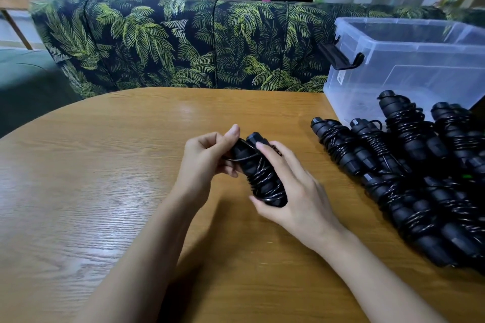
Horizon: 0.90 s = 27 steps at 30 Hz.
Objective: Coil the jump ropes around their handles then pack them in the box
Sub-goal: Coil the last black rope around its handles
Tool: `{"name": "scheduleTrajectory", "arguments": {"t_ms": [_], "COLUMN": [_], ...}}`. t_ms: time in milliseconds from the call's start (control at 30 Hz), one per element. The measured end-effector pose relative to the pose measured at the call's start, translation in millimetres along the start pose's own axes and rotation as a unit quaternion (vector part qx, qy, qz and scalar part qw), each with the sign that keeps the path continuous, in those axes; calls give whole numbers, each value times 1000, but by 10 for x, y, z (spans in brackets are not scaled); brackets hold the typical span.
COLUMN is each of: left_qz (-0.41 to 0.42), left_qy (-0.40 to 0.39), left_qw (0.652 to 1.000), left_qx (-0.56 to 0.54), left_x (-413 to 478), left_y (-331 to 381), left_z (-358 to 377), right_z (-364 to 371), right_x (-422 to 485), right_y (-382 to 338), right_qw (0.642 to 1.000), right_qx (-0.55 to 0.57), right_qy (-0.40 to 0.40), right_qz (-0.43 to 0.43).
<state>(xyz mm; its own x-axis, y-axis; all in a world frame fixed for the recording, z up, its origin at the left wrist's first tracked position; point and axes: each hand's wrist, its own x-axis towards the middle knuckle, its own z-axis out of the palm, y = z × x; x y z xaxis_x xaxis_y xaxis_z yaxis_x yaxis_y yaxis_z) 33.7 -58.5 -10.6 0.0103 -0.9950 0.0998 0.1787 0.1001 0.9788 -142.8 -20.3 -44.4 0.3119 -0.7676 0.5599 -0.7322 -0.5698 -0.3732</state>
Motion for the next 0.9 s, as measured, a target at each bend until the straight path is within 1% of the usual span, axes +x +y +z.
{"name": "scheduleTrajectory", "arguments": {"t_ms": [100,167,267,333,367,433,467,533,567,633,700,800,833,900], "left_qz": [-50,-85,-143,-166,-158,-104,-66,6,23,9,-21,-39,-52,-84], "left_qy": [-23,-38,-52,-36,-26,-17,-11,9,20,25,13,-6,-18,-40], "left_qw": [998,995,984,976,974,980,987,998,999,1000,1000,999,998,995], "left_qx": [-15,-37,-89,-136,-157,-169,-147,-66,-36,-15,-8,-5,-17,-47], "left_x": [35,48,29,0,-21,-63,-83,-99,-93,-78,-63,-27,-16,2], "left_y": [-2,-2,-11,-50,-77,-147,-185,-239,-267,-283,-258,-164,-126,-74], "left_z": [-53,-62,-2,79,128,231,271,306,302,269,233,181,170,145], "right_z": [4,23,62,71,71,56,52,62,64,50,9,-49,-52,-72], "right_x": [-7,-12,-14,6,14,27,28,26,28,39,50,31,14,-6], "right_y": [-22,-32,-24,-8,0,20,26,52,71,99,97,38,25,16], "right_qw": [999,998,997,996,995,990,986,976,974,979,987,995,995,996], "right_qx": [17,28,45,45,51,94,123,174,183,152,83,-22,-29,8], "right_qy": [8,21,54,79,90,97,93,73,58,25,-3,-28,-34,-47], "right_qz": [-36,-43,-30,-17,-4,36,58,104,122,135,135,98,85,81]}}
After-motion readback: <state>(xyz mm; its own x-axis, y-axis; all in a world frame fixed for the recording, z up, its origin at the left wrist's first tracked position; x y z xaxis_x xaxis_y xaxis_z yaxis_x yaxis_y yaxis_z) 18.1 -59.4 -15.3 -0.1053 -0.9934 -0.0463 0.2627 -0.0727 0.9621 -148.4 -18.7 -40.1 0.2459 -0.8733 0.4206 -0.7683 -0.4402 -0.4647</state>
